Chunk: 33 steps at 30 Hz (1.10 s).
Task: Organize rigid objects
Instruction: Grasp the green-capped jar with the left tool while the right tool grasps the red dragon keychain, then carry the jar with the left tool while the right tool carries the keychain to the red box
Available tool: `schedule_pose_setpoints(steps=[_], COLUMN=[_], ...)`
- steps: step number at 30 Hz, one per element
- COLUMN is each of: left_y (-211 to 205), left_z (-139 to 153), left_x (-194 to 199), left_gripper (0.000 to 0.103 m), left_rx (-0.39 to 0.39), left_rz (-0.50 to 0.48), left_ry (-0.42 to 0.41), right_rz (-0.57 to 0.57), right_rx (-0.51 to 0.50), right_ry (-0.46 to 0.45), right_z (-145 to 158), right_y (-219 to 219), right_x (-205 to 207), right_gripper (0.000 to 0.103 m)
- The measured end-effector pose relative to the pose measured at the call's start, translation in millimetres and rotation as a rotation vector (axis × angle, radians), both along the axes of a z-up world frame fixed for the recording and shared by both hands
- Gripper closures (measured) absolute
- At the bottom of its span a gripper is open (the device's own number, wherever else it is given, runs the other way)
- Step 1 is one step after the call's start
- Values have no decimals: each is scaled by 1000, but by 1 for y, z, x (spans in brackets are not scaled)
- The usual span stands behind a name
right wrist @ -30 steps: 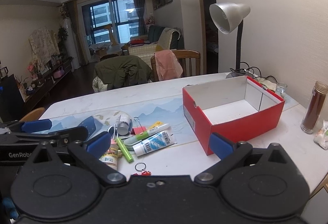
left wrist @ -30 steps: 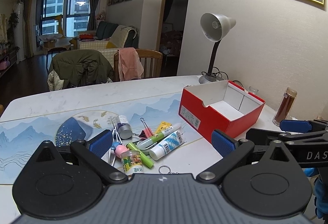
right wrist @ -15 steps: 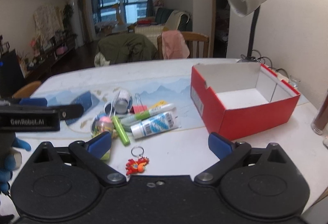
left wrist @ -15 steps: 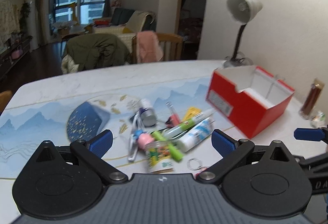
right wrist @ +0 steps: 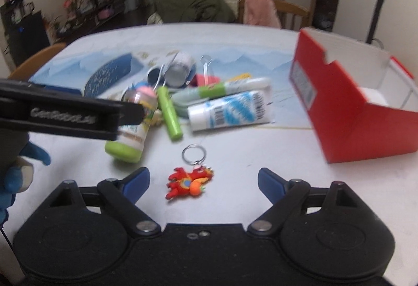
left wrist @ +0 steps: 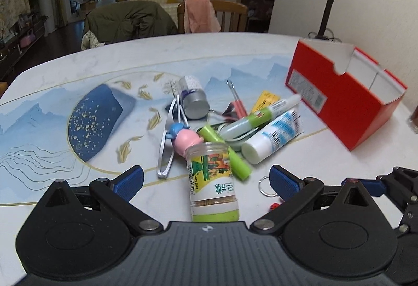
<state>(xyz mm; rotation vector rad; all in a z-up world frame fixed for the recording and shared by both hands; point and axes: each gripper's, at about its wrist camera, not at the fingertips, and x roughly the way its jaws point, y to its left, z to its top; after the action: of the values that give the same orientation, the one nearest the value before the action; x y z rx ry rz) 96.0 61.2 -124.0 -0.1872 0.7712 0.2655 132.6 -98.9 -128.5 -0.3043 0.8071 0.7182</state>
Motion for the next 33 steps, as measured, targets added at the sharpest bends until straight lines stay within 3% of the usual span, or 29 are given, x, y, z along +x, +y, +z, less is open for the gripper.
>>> schedule_pose_setpoints(steps=[7, 13, 15, 25, 27, 33], left_y=[-2, -5, -7, -8, -8, -12], left_z=[-17, -24, -26, -28, -28, -26], left_x=[13, 14, 14, 12, 13, 12], left_gripper=[1, 12, 24, 57, 58, 58], left_rx=[-2, -5, -4, -21, -19, -7], left_rz=[23, 14, 8, 13, 15, 26], left_ry=[27, 52, 55, 56, 58, 86], right_rz=[33, 61, 68, 67, 66, 62], right_rx=[-15, -43, -45, -58, -58, -43], right_ry=[48, 43, 37, 8, 9, 15], right_z=[-21, -30, -31, -29, -28, -23], right_y=[12, 21, 21, 18, 17, 8], right_x=[13, 16, 17, 16, 16, 15], right_gripper=[23, 29, 31, 57, 63, 65])
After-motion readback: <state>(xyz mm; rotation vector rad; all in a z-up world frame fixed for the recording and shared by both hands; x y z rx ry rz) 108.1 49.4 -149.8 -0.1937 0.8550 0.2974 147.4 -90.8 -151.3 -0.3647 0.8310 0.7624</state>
